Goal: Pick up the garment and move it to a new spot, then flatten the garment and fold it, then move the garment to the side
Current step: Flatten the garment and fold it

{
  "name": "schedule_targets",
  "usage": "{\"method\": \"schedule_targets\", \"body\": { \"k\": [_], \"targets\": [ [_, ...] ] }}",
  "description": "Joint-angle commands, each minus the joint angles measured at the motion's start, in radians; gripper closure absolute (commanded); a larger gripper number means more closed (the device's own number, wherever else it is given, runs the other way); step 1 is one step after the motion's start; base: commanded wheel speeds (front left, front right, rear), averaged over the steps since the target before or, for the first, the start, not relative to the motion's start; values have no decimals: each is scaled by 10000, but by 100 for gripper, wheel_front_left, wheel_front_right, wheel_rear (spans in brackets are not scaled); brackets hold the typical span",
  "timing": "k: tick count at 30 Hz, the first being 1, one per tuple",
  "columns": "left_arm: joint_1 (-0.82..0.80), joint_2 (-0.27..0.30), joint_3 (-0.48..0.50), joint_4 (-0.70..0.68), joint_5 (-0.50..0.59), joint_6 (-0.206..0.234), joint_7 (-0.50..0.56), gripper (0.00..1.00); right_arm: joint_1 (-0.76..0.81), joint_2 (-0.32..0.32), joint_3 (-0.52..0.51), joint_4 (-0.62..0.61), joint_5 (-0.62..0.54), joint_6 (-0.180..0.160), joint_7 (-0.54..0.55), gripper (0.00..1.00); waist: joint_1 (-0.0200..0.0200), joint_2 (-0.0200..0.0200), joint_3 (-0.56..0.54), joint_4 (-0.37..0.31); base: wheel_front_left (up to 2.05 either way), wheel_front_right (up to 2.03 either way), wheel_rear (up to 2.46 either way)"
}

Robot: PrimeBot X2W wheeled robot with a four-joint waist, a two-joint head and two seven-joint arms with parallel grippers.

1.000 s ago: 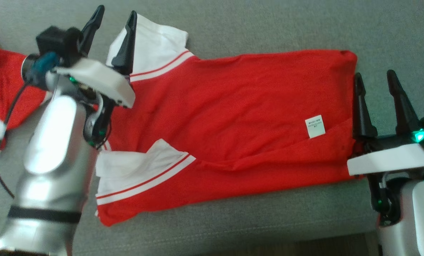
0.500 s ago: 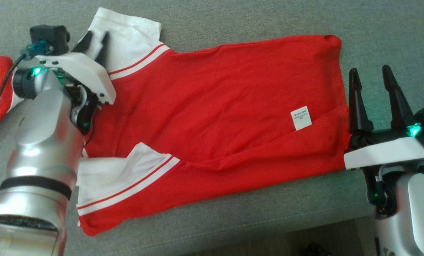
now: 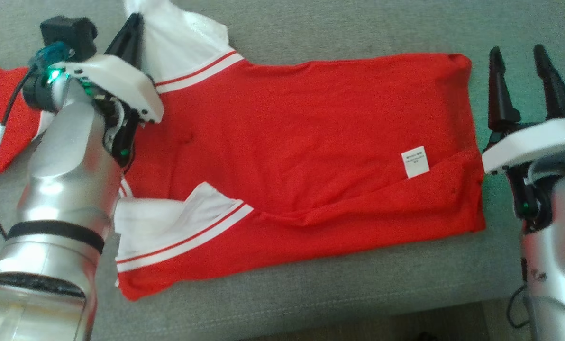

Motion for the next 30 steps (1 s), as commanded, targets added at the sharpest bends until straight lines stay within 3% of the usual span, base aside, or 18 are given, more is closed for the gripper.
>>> {"method": "schedule_targets", "body": {
  "k": [1,12,13,14,15,16,17,30],
  "targets": [
    [-376,241,296,-576,110,-29,-114,100,-320,-285,346,290,77,-7,343,0,0,0,4,165,0,0,0],
    [327,49,685,-1893,527,41,-120,100,-1932,-874,1057,3425,622,-7,1655,0,0,0,140,564,0,0,0],
    [355,30,705,-1918,548,36,-120,100,-2059,-919,1141,3628,674,-7,1702,16,0,0,148,590,0,0,0],
    [382,12,723,-1932,567,31,-121,100,-2167,-955,1237,3818,749,-7,1755,54,0,0,149,613,0,0,0],
    [406,-5,744,-1940,580,25,-121,100,-2269,-948,1325,3978,915,-7,1808,60,0,0,147,635,0,0,0],
    [430,-22,768,-1953,588,20,-121,100,-2366,-957,1393,4104,1089,-7,1814,60,0,0,139,658,0,0,0],
    [456,-32,805,-1975,592,15,-121,100,-2438,-1039,1435,4191,1137,-7,1716,100,0,0,129,677,0,0,0],
    [1289,-75,1630,-3670,820,30,-121,100,-2663,-1170,1349,3622,1817,-7,57,100,0,0,-297,825,0,0,0]
  ]
}}
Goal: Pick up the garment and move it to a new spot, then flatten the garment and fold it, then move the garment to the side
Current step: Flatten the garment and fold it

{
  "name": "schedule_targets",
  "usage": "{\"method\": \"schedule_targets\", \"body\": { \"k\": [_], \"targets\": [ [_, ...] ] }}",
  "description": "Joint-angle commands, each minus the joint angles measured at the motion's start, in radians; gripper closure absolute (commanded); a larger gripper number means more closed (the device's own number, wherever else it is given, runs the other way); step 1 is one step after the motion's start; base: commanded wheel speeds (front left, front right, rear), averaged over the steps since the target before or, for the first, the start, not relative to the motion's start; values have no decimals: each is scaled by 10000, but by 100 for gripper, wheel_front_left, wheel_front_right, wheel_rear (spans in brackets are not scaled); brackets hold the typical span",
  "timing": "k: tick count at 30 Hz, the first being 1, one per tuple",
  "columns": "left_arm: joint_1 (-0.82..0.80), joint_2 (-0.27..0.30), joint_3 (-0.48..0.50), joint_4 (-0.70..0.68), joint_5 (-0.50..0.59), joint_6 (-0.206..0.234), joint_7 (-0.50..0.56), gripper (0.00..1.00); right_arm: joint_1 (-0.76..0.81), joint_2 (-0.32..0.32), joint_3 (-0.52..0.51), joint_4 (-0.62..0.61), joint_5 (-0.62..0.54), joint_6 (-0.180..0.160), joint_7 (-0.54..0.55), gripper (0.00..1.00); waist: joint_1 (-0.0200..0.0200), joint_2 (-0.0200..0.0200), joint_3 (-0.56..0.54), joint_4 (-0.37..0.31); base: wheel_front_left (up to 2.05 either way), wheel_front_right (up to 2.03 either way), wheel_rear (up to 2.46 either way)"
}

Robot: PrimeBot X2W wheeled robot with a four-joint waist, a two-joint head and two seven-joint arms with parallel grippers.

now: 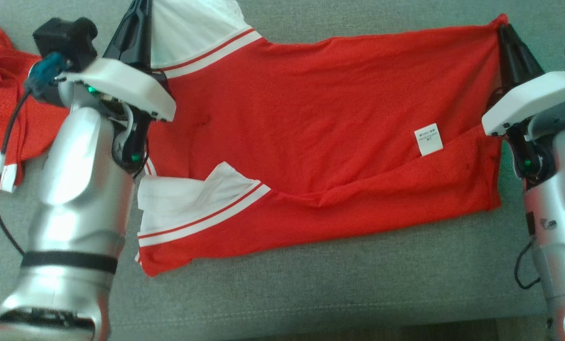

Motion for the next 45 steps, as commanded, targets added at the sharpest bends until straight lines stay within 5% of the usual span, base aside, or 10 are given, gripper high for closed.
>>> {"method": "schedule_targets", "body": {
  "k": [1,16,28,29,30,31,37,45],
  "targets": [
    [52,301,375,-561,125,24,-104,100,38,-54,90,-478,103,-7,-139,100,0,0,-65,25,0,0,0],
    [4827,-45,860,-5735,695,367,-104,100,3339,386,-1088,-2908,1301,-7,710,100,0,0,-542,274,0,0,0],
    [6826,-295,574,-5144,-11,544,-28,100,4548,1114,-1727,-3679,793,-7,1316,100,0,0,-612,362,0,0,0],
    [6830,-315,524,-4940,-110,522,55,76,4576,1162,-1720,-3687,763,-7,1322,73,0,0,-621,364,0,0,0],
    [6818,-332,477,-4760,-188,506,115,30,4606,1205,-1711,-3687,732,-7,1321,38,0,0,-638,367,0,0,0],
    [6811,-351,429,-4600,-276,487,164,0,4632,1242,-1695,-3695,698,-7,1308,0,0,0,-660,368,0,0,0],
    [6923,-396,241,-4190,-438,499,198,0,4862,1356,-1526,-3973,255,-7,851,0,0,0,-904,326,0,0,0],
    [7180,-264,435,-5201,308,1311,-51,0,5319,1445,-1398,-4935,-1292,-7,-182,0,0,0,-1515,319,0,0,0]
  ]
}}
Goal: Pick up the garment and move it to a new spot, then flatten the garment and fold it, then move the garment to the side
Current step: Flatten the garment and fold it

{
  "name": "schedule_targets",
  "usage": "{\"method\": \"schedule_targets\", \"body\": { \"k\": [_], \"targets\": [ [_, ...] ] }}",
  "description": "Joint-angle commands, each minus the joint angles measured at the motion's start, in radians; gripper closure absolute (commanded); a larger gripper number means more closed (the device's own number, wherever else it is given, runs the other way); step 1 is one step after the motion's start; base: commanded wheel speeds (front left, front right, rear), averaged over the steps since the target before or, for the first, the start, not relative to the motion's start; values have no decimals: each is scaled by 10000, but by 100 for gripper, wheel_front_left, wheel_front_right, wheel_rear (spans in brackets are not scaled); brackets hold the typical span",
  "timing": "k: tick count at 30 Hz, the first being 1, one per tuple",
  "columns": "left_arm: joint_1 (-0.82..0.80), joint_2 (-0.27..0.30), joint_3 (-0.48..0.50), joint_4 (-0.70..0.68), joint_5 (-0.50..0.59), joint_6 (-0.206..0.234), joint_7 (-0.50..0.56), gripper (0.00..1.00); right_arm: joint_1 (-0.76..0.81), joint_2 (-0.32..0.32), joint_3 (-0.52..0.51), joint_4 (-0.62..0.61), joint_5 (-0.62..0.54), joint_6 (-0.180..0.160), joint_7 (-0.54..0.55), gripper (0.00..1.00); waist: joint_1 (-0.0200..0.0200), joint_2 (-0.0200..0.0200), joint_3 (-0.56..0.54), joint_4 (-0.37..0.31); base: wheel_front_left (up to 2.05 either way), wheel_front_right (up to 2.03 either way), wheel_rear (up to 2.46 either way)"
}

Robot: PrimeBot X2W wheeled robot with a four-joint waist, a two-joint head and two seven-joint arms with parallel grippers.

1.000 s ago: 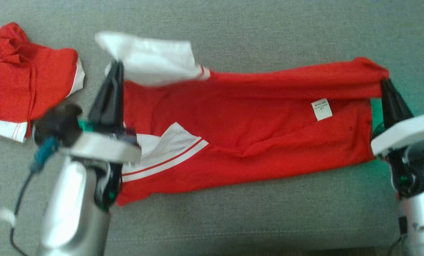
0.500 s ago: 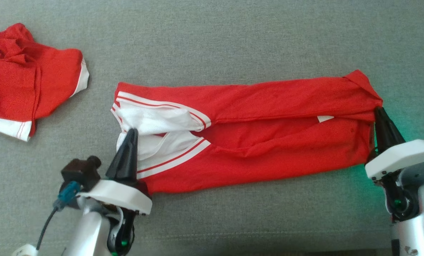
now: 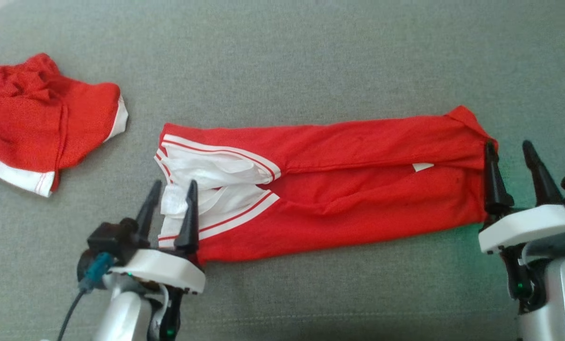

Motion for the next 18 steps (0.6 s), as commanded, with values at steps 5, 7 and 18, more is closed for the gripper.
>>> {"method": "schedule_targets", "body": {
  "k": [5,7,18],
  "targets": [
    [-205,445,676,-973,321,292,-127,0,141,111,442,-1114,-753,-7,-256,0,1,-1,-448,3,0,0,0],
    [-190,583,761,-1111,376,371,-118,0,262,132,569,-1344,-967,-7,-259,0,1,-1,-595,-17,0,0,0],
    [552,866,847,-1758,404,727,394,0,1085,175,1232,-1865,-1361,-7,-60,0,1,-1,-1171,-93,0,0,0]
  ]
}}
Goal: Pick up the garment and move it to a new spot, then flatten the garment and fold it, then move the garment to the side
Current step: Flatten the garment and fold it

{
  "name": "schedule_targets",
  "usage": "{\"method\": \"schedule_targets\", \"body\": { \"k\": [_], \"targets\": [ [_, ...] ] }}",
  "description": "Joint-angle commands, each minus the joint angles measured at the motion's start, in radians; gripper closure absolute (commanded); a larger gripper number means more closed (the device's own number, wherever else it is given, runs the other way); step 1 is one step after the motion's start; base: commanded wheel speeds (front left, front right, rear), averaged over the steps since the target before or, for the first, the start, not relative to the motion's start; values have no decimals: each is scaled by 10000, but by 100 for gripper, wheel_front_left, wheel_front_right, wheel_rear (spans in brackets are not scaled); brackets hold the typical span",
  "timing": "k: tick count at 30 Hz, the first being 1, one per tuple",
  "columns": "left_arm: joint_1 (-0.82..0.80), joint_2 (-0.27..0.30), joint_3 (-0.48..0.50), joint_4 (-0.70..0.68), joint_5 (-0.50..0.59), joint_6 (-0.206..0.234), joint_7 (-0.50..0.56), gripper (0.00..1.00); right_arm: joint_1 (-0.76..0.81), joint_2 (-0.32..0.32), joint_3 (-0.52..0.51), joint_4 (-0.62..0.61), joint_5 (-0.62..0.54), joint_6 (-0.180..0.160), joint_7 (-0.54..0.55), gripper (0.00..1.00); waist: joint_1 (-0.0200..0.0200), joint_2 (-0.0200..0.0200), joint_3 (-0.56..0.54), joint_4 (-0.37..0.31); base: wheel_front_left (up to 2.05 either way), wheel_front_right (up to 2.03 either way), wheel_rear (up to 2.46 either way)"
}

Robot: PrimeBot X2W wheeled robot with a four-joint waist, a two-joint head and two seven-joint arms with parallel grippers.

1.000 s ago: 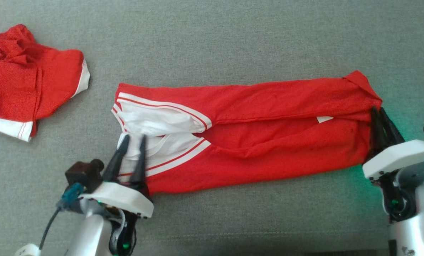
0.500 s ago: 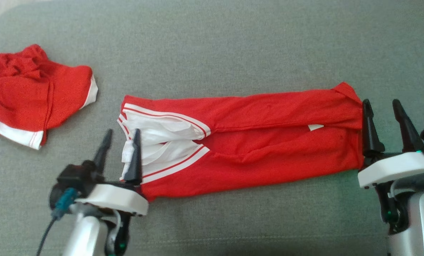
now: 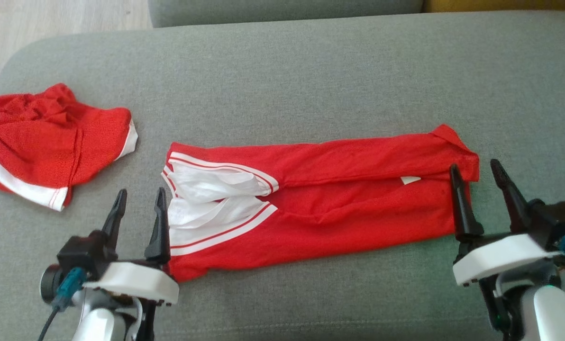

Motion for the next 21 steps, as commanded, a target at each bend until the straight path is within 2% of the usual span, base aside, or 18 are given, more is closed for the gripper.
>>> {"method": "schedule_targets", "body": {
  "k": [1,21],
  "targets": [
    [-267,225,314,-438,73,70,45,0,-108,-55,287,-413,-104,-7,17,0,0,-1,-33,-4,0,0,0],
    [-395,353,117,-611,44,144,238,0,-186,-44,119,-203,37,-7,168,0,0,-1,87,73,0,0,0]
  ]
}}
